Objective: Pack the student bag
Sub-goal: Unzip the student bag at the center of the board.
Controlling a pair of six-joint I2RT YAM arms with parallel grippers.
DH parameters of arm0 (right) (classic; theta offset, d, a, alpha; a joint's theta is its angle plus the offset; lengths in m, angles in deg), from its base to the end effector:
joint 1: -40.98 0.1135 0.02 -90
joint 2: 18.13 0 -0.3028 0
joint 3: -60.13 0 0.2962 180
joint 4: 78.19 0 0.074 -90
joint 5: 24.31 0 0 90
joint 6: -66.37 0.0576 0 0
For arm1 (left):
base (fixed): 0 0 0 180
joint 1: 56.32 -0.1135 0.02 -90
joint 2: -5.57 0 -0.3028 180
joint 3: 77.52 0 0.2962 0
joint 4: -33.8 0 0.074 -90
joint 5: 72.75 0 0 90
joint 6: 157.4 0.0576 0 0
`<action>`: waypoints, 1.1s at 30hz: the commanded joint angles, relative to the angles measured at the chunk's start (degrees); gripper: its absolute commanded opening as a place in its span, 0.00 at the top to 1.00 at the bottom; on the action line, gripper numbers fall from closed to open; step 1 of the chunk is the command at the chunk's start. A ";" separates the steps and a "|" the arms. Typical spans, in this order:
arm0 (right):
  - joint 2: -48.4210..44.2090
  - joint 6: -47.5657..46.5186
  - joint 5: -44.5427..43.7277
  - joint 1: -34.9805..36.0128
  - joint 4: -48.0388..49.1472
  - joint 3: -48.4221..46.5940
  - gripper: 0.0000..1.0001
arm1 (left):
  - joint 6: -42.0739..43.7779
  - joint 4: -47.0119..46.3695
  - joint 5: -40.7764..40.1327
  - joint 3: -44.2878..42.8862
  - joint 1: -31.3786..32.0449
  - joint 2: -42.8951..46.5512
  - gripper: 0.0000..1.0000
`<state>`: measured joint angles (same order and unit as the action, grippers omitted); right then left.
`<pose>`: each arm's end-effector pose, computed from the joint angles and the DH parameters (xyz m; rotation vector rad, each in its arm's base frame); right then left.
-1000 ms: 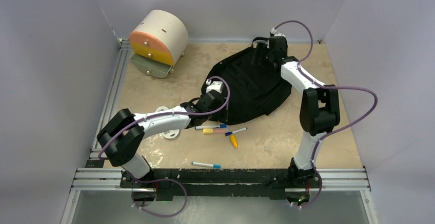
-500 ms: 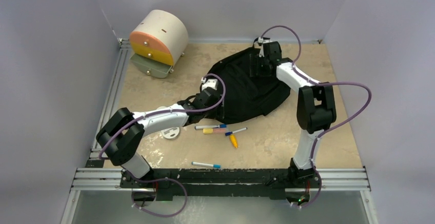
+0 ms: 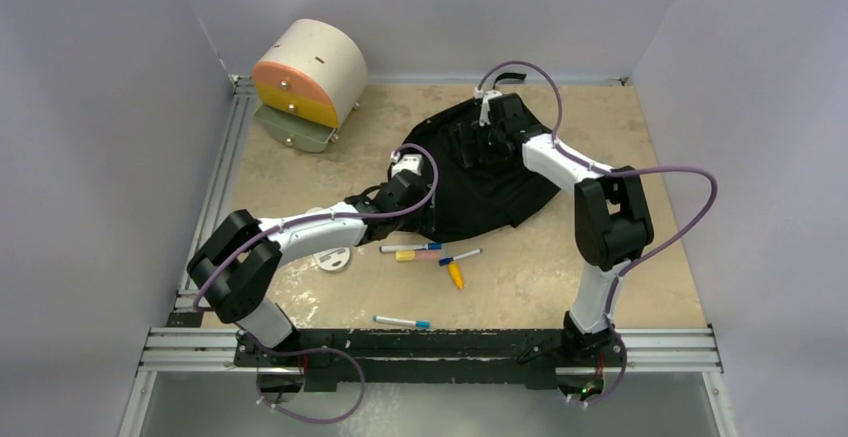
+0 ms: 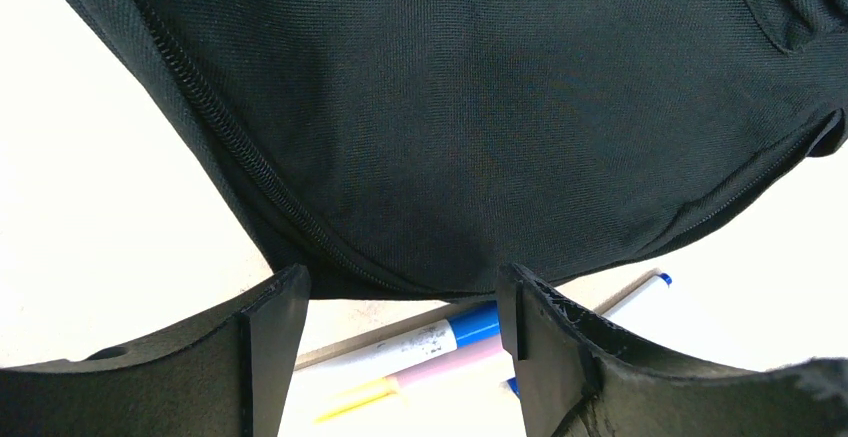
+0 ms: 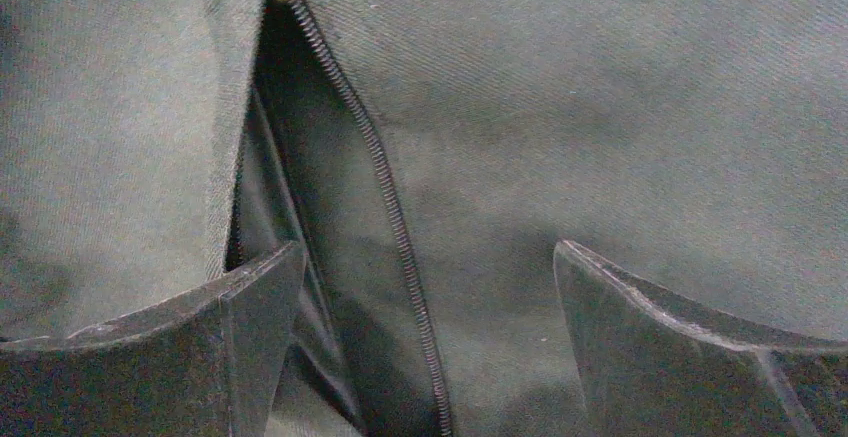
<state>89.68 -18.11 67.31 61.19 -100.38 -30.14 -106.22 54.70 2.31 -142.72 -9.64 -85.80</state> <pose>0.4651 0.1730 0.2284 -0.3062 2.2575 0.2694 0.2725 -0.2673 0.1906 0.0409 2.3947 -0.4081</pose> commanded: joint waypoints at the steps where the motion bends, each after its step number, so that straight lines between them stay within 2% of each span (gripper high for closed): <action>1: -1.62 -0.49 4.13 1.88 -1.83 1.08 0.03 | -0.56 0.97 0.32 1.15 -0.70 0.78 0.31; 5: -0.59 -1.02 0.44 2.70 -2.84 1.59 0.02 | -0.55 1.06 0.03 1.52 -0.71 0.92 0.31; 10: 2.12 -1.05 -14.28 4.47 -4.65 0.87 0.04 | -0.46 1.07 -0.01 1.75 -0.78 1.11 0.31; 12: 3.51 -1.21 -17.81 4.86 -5.23 0.45 0.08 | -0.55 1.00 0.08 1.70 -0.77 1.11 0.31; 14: 4.63 -0.41 -20.94 4.91 -5.93 0.05 0.18 | -0.59 1.02 0.09 1.73 -0.80 1.21 0.31; 17: 4.46 0.62 -25.48 4.92 -5.98 -0.26 0.25 | -0.64 1.17 0.04 1.95 -0.87 1.43 0.31; 20: 2.60 1.25 -28.01 4.93 -6.03 -0.79 0.42 | -0.48 1.42 0.07 1.95 -0.88 1.63 0.31; 25: -1.02 2.60 -28.40 4.93 -4.91 -1.97 0.64 | -0.13 1.58 0.00 1.99 -0.88 1.68 0.32; 30: -2.72 3.85 -27.42 4.92 -4.09 -3.65 0.81 | -0.15 1.70 -0.09 2.00 -0.83 1.49 0.32; 33: -3.27 4.04 -26.98 4.92 -4.33 -4.64 0.94 | -0.11 1.80 -0.17 1.98 -0.83 1.37 0.32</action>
<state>89.78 -14.68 43.71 66.70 -103.22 -31.50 -106.38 56.38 2.66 -140.82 -10.19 -85.76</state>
